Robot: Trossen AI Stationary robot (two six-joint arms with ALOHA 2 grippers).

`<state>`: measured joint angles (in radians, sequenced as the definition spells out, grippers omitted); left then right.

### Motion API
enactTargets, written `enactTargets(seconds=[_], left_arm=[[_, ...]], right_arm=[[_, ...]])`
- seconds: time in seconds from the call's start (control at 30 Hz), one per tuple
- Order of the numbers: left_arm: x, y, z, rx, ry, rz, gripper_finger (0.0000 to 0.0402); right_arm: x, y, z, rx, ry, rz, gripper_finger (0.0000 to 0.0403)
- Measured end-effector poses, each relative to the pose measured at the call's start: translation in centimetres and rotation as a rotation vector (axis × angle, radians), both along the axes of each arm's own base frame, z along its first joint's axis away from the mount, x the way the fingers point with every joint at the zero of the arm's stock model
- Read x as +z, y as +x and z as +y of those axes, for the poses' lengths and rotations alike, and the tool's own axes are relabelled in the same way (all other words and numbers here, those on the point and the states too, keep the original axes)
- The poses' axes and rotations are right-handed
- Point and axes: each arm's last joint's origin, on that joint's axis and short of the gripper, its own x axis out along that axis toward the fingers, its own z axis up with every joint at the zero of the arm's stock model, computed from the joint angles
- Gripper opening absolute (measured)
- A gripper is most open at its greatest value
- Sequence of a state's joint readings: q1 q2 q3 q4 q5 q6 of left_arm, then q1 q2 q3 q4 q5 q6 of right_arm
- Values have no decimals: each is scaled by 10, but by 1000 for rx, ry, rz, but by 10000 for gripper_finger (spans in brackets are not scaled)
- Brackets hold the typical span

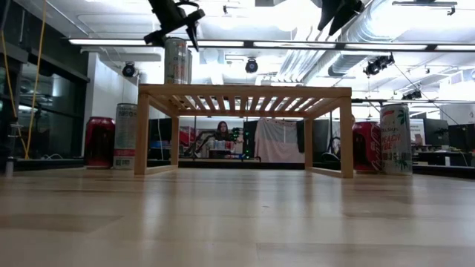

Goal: Place canned beverage on shelf
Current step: Adjust the white yellow soda can on the shelf

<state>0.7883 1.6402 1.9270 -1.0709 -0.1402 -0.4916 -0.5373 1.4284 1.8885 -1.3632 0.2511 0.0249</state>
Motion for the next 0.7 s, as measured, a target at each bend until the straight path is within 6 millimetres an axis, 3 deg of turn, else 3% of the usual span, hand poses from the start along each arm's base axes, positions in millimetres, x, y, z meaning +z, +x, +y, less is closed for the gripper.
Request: enactTargets(seconds=[0.33,0.7], left_arm=[[-4,-2,-4,2,-5,87,296],[-4,1,-7,-56,-26,73,296]], right_arm=[[1,1,0,-16,1,-24,310],[2,2,-1,-49,9,-62,310]])
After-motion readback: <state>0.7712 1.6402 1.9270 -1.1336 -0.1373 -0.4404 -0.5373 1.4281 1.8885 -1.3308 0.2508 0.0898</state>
